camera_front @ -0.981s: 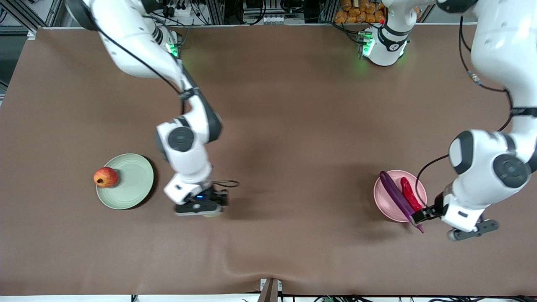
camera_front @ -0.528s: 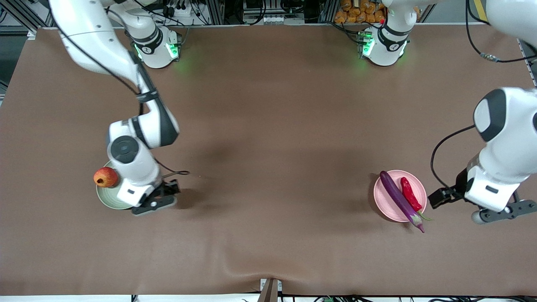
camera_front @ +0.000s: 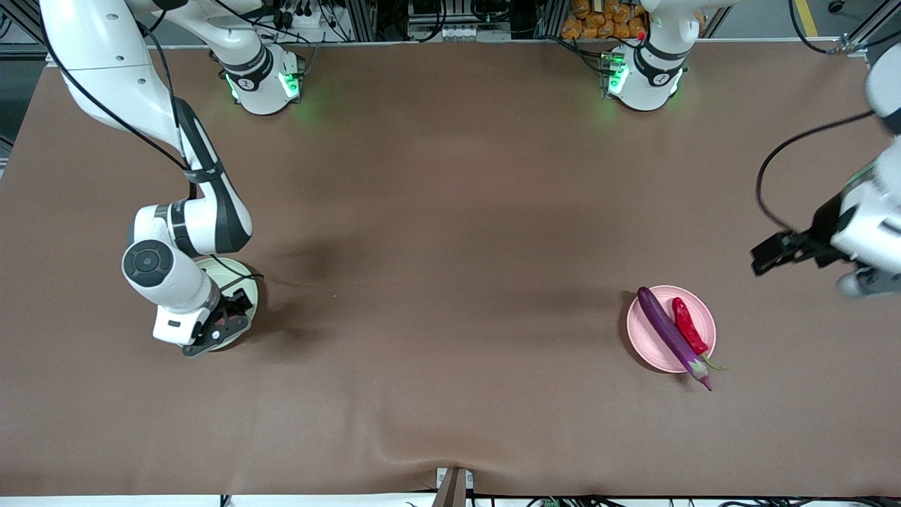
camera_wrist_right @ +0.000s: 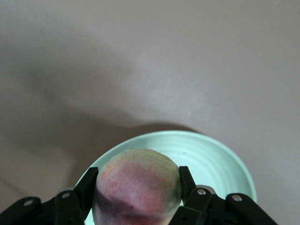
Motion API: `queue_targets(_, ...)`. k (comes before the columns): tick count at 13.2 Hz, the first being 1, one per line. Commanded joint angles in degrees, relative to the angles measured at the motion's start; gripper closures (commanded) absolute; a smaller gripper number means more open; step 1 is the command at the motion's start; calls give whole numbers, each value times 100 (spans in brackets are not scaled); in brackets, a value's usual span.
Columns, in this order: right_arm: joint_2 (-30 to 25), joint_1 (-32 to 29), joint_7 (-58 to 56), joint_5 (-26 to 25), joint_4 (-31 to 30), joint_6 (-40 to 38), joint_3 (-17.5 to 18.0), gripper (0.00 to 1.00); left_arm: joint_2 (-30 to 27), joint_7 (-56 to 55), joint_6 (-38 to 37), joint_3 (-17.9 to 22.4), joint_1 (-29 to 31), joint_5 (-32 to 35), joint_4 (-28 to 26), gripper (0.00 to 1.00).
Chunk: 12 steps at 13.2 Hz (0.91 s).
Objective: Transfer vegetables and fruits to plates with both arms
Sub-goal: 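Release the peach on the green plate while the left gripper withdraws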
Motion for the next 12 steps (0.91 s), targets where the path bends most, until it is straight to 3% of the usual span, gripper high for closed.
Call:
queue_targets(1, -605, -151, -225, 162, -702, 117, 125, 0, -394, 442, -376, -38, 396, -380, -173, 0)
queue_targets(2, -737, -195, -216, 407, -729, -92, 160, 0, -543, 487, -491, -64, 397, -389, -208, 0)
queue_targets(5, -1237, -239, -190, 2119, -668, -1198, 231, 0, -921, 558, -703, -12, 336, -398, -488, 0)
queue_targets(8, -1703, -502, -189, 2150, -536, -1824, 222, 0, -1405, 558, -677, 41, 257, -407, -1025, 0)
queue_targets(12, -2318, -644, 415, 2115, -492, -2254, 222, 0, -1976, 549, -668, 1163, -910, -424, -1710, 0)
